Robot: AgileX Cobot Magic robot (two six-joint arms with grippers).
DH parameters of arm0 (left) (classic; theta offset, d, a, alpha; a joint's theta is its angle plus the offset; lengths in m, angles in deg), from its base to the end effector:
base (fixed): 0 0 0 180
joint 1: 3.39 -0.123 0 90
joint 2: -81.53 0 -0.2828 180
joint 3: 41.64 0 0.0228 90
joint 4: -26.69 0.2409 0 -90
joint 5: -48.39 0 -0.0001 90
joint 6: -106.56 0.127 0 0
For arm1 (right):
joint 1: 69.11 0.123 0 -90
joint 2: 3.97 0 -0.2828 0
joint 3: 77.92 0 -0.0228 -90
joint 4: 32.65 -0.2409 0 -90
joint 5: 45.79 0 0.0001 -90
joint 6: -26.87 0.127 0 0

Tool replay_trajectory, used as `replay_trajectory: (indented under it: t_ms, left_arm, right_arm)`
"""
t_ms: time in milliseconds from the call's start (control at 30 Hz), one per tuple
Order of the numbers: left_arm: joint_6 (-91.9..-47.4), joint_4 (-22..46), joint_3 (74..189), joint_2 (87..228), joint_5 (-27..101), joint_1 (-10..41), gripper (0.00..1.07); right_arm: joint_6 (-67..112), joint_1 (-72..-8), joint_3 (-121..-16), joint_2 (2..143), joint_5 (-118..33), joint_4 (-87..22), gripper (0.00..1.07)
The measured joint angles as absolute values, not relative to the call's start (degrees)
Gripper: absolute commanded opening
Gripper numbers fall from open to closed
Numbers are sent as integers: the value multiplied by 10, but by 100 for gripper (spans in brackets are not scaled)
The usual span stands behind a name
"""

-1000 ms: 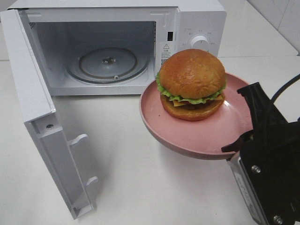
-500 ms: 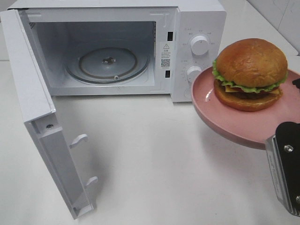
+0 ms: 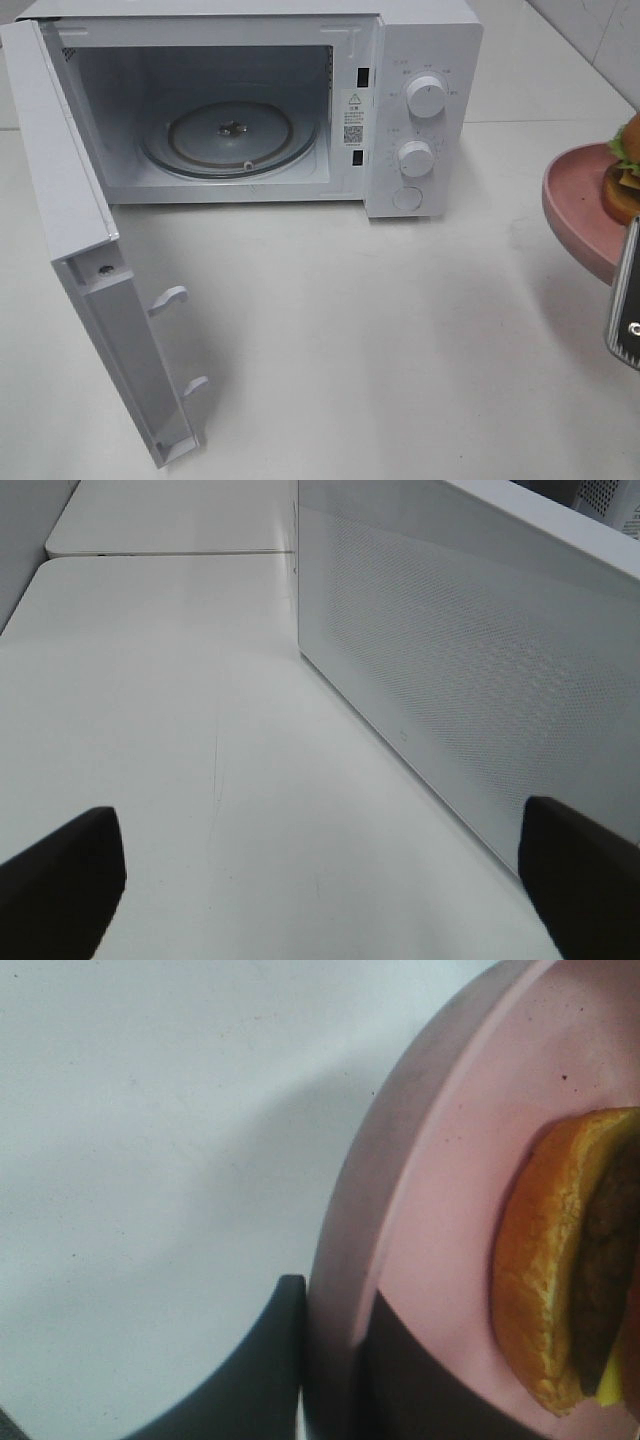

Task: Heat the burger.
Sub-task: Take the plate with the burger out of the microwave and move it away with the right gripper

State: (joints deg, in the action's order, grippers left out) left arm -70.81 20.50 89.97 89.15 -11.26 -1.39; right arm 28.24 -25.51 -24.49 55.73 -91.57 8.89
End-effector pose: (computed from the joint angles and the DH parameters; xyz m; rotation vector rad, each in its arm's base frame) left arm 0.0203 -0.0125 0.2595 0.0855 2.0143 -0.1217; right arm 0.1448 0.0545 0.1960 -1.3860 2.1189 -0.5582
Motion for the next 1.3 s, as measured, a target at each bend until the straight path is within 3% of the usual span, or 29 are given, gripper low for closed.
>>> replay_trajectory:
  t_ms: [300, 800, 1300]
  left_arm:
    - [-708, 205, 900, 891, -113, -14, 100]
    - [-708, 205, 900, 891, -113, -14, 100]
    - [-708, 205, 900, 891, -113, -14, 100]
  right_arm:
    - [490, -255, -245, 613, -991, 139, 1]
    - [820, -255, -260, 794, -986, 166, 2]
    - [993, -255, -282, 939, -956, 230, 4]
